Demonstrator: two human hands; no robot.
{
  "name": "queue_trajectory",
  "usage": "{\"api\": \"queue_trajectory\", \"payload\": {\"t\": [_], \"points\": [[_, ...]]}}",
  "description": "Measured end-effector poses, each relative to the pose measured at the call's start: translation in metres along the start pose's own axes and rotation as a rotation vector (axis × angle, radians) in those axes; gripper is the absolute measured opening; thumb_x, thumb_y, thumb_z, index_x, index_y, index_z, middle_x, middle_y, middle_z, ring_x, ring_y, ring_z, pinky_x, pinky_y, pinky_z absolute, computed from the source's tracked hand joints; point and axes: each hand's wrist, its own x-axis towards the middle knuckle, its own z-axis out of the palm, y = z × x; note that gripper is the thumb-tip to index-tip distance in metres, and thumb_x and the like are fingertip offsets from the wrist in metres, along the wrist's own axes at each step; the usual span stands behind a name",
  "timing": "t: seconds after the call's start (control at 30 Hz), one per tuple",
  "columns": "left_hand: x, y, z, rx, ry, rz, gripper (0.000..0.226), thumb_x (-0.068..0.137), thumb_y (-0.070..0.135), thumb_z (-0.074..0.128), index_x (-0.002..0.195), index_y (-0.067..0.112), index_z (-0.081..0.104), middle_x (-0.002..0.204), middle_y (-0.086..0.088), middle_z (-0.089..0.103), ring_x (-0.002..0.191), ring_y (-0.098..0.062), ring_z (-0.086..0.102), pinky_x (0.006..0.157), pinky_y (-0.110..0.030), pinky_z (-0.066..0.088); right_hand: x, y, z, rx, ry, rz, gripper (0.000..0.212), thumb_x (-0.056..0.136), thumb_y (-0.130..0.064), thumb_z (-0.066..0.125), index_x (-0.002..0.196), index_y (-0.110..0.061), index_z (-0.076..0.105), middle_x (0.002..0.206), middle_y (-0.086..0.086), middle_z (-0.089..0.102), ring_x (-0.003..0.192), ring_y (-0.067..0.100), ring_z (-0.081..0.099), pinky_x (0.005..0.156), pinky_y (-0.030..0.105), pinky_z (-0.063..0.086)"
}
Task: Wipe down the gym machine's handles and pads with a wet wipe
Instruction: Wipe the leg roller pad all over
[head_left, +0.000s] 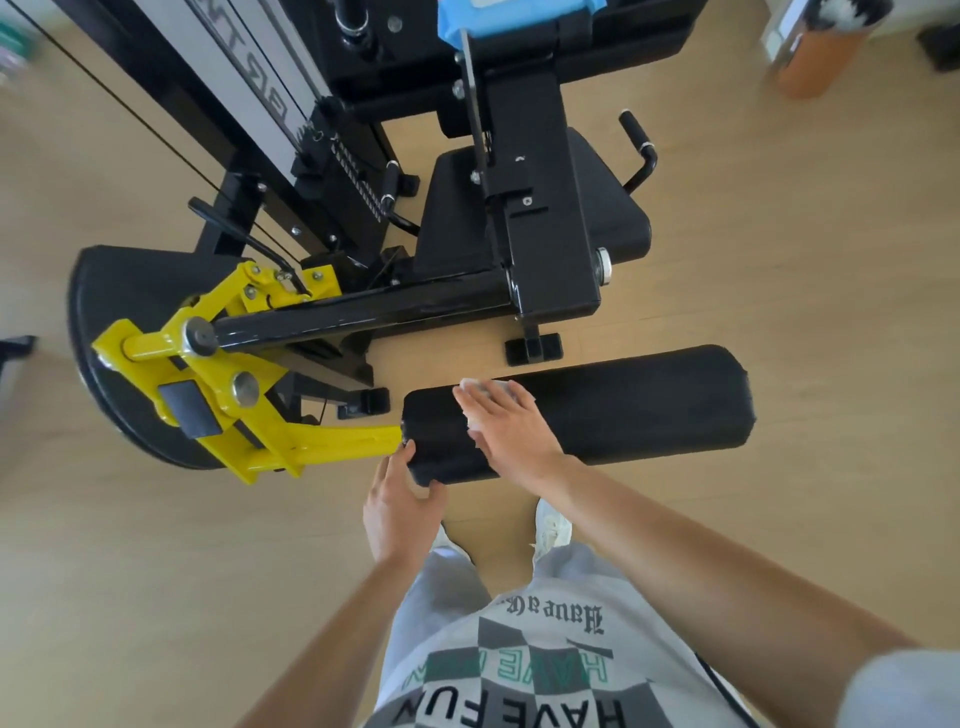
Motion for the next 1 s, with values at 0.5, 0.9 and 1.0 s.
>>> {"api": "queue_trajectory", "payload": {"t": [0.5,0.9,1.0], "points": [[0.011,-0.003,-0.045,-0.495,0.024,-0.222,0.026,0.090,0.017,0.072,0.114,0.026,0.069,0.107,0.010,0.073,0.099,-0.011,0.069,0.080,-0.018,0.052,0.013,-0.060,-0.006,0.866,-0.005,0.128,0.017,0.094,-0.012,0.067,0.106,-0.017,0.055,0.094,-0.003,0.064,0.080,0.005,0.060,0.067,0.020,0.048],[0.041,-0.021,-0.060,-0.635,-0.106,-0.177,0.012,0.087,0.018,0.081,0.092,0.024,0.072,0.088,0.001,0.071,0.079,-0.017,0.062,0.069,-0.037,0.055,0.002,-0.065,-0.026,0.848,-0.018,0.267,0.042,0.084,-0.010,0.081,0.118,-0.027,0.064,0.113,-0.011,0.065,0.105,0.002,0.061,0.092,0.021,0.052],[0.054,-0.038,-0.067,-0.548,0.051,-0.264,0.013,0.088,0.017,0.077,0.092,0.023,0.067,0.091,0.004,0.068,0.088,-0.022,0.063,0.070,-0.038,0.053,0.001,-0.058,-0.024,0.503,-0.035,0.291,0.046,0.086,-0.017,0.079,0.128,-0.026,0.061,0.128,-0.008,0.058,0.119,0.010,0.051,0.099,0.021,0.042]]}}
